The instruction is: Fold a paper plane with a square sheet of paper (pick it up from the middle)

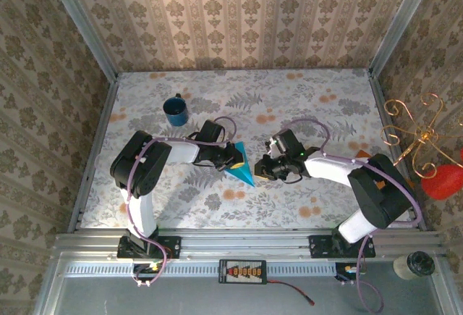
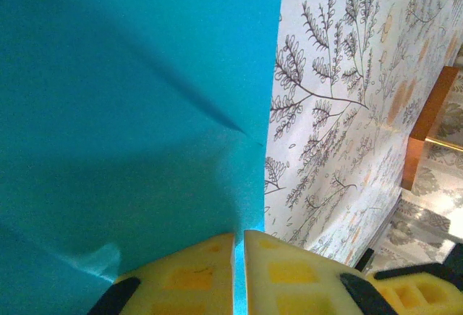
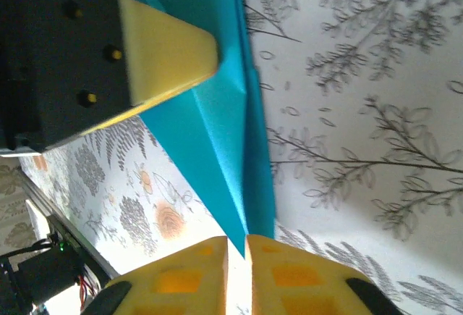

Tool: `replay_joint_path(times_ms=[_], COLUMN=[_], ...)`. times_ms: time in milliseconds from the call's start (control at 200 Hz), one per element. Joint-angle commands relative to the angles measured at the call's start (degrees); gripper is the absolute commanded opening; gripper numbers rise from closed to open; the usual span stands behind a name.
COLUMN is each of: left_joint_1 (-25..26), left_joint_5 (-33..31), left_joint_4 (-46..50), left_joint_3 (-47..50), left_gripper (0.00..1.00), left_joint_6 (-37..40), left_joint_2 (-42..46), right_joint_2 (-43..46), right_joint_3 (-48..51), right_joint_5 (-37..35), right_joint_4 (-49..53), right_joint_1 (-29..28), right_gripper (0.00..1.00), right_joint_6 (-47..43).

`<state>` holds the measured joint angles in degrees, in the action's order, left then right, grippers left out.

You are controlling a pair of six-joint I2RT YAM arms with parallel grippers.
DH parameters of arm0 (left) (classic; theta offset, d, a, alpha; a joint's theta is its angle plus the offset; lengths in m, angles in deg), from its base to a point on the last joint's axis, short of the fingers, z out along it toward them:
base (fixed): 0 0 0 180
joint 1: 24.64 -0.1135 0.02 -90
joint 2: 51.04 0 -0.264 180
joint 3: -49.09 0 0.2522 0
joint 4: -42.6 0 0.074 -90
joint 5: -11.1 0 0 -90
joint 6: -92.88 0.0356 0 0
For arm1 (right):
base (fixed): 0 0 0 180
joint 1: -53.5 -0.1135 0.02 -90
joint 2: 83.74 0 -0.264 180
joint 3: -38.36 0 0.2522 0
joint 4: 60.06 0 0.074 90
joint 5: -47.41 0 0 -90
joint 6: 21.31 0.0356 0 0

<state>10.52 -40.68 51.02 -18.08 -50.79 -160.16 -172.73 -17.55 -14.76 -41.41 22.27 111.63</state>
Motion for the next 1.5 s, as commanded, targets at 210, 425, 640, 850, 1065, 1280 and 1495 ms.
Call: replay_joint_path(times_ms=[210,425,640,850,1065,1280,1495], left_joint_1=[-0.2,-0.2,-0.2,-0.2,-0.1,-0.1,-0.1], left_joint_5=[-4.5,-4.6,-4.4,-4.2,-4.2,-4.4,-4.6], left_joint_4=[7.0,7.7,7.8,7.8,7.8,7.9,8.0], left_joint_3=[0.4,0.2,0.3,0.3,0.4,0.6,0.8], left_gripper=[0.12,0.12,0.12,0.12,0.12,0.12,0.12], left_joint_6=[1.4,1.7,2.0,2.2,2.3,2.3,2.3], left_joint_2=[-4.0,-4.0,-4.1,-4.0,-4.1,-4.1,-4.2], right_joint_2=[-5.5,-9.3,-10.5,-11.4,-12.3,-12.7,-12.7], right_joint_3=[-6.3,-7.9,-7.1,-6.4,-5.8,-5.0,-3.9], right_joint_5=[-4.3,-5.0,-4.2,-2.8,-2.1,-1.5,-0.2], right_joint_4=[1.5,1.7,0.3,-0.5,-0.6,-0.9,-1.1], right_joint_1=[-5.1,-5.4,-5.2,-4.8,-4.6,-4.1,-3.9], right_gripper=[0.1,0.09,0.09,0.09,0.09,0.09,0.09], right_joint_6=[-3.4,-3.3,-2.3,-1.8,-1.5,-1.2,-1.1])
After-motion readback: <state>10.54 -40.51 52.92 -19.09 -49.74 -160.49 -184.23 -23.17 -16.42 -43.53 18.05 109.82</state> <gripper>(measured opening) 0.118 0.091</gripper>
